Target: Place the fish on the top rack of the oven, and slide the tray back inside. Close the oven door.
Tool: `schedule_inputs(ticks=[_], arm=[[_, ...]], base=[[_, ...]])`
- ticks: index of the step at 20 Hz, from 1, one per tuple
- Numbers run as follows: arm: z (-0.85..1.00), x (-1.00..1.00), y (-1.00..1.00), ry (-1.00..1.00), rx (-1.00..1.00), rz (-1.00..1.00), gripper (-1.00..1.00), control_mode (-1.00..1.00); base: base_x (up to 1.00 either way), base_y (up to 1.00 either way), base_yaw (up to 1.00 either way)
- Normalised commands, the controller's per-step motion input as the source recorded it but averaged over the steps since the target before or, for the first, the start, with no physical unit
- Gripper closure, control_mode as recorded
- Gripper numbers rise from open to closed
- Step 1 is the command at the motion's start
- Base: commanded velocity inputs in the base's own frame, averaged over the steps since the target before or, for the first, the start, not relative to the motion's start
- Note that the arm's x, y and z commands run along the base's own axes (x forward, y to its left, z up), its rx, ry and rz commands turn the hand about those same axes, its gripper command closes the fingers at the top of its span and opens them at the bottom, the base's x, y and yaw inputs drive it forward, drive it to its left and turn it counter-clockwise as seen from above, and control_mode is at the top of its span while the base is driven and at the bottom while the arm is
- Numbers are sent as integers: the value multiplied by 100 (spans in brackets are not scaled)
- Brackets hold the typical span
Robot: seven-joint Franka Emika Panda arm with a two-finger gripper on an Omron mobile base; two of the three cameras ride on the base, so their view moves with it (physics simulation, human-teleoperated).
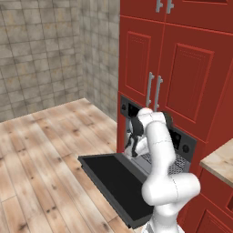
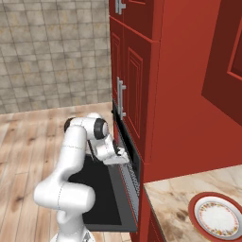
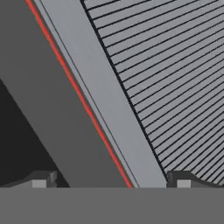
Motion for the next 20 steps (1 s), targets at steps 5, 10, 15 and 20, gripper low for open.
schedule_inputs(ticks=[5,10,15,20], arm=[[11,-81,98,-33,-29,20,-100,-100],[48,-80,96,-27,-31,15,-100,-100],[100,-47,42,-26,-14,3,-100,-100],[100,-29,12,-21,-6,0,-100,-100]], base=[[0,0,0],[0,0,0],[0,0,0],[0,0,0]])
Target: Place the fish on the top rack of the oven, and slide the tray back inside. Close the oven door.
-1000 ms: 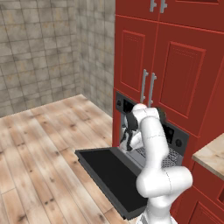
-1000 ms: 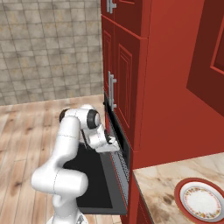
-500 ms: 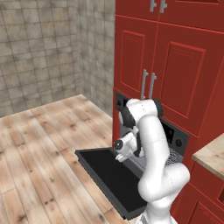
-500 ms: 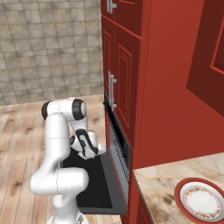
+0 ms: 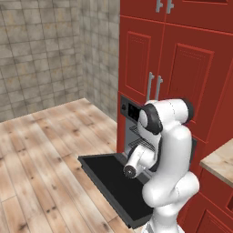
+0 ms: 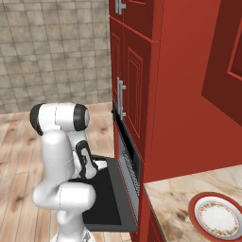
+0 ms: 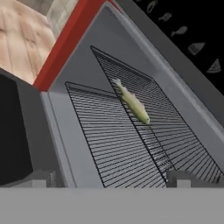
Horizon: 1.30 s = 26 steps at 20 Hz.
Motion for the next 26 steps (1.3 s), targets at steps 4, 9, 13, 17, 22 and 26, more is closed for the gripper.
schedule_inputs(ticks=[4,9,13,17,22,26], arm=[[100,0,21,-4,-7,0,-100,-100],[100,12,39,0,-9,0,-100,-100],[100,16,43,13,-9,0,-100,-100],[100,-1,41,14,-6,0,-100,-100],[100,-22,44,12,-6,0,-100,-100],[99,-5,51,22,-11,0,-100,-100]], base=[[0,0,0],[0,0,0],[0,0,0],[0,0,0],[0,0,0],[0,0,0]])
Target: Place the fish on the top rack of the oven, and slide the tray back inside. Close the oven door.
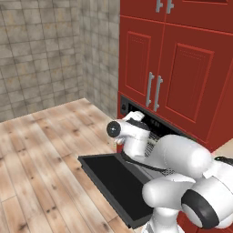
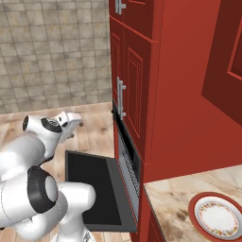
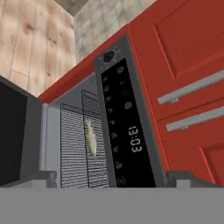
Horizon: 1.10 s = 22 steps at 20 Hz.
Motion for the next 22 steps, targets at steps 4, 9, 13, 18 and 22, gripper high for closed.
schedule_inputs(ticks=[4,9,13,18,22], arm=[[54,0,50,24,-17,0,-100,-100],[14,-4,42,19,-21,0,-100,-100],[0,-17,39,13,-23,0,-100,-100],[-1,-32,44,1,-24,0,-100,-100],[-28,-39,65,1,-24,1,-100,-100]], base=[[0,0,0],[0,0,0],[0,0,0],[0,0,0],[0,0,0]])
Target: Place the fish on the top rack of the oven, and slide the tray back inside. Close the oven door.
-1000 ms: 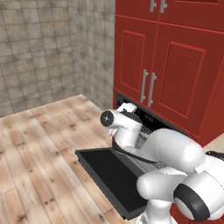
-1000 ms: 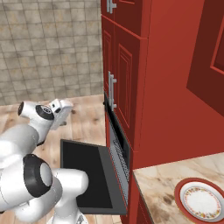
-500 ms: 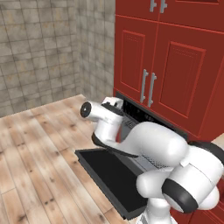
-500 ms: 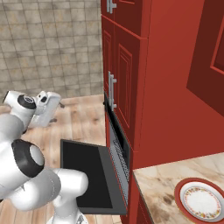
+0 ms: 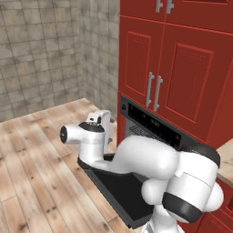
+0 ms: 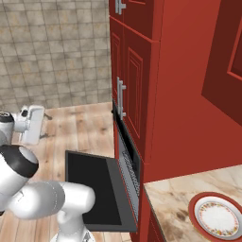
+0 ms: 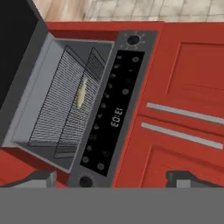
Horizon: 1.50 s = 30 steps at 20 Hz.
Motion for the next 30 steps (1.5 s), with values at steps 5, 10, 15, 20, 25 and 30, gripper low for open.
schedule_inputs(ticks=[5,10,15,20,25,30], arm=[[-53,-35,75,9,-23,3,-100,-100],[-71,-17,61,21,-19,2,-100,-100],[-76,0,33,29,-14,0,-100,-100],[-76,0,30,31,-13,0,-100,-100],[-68,3,32,32,-13,0,-100,-100],[-59,15,24,29,-13,1,-100,-100]], base=[[0,0,0],[0,0,0],[0,0,0],[0,0,0],[0,0,0],[0,0,0]])
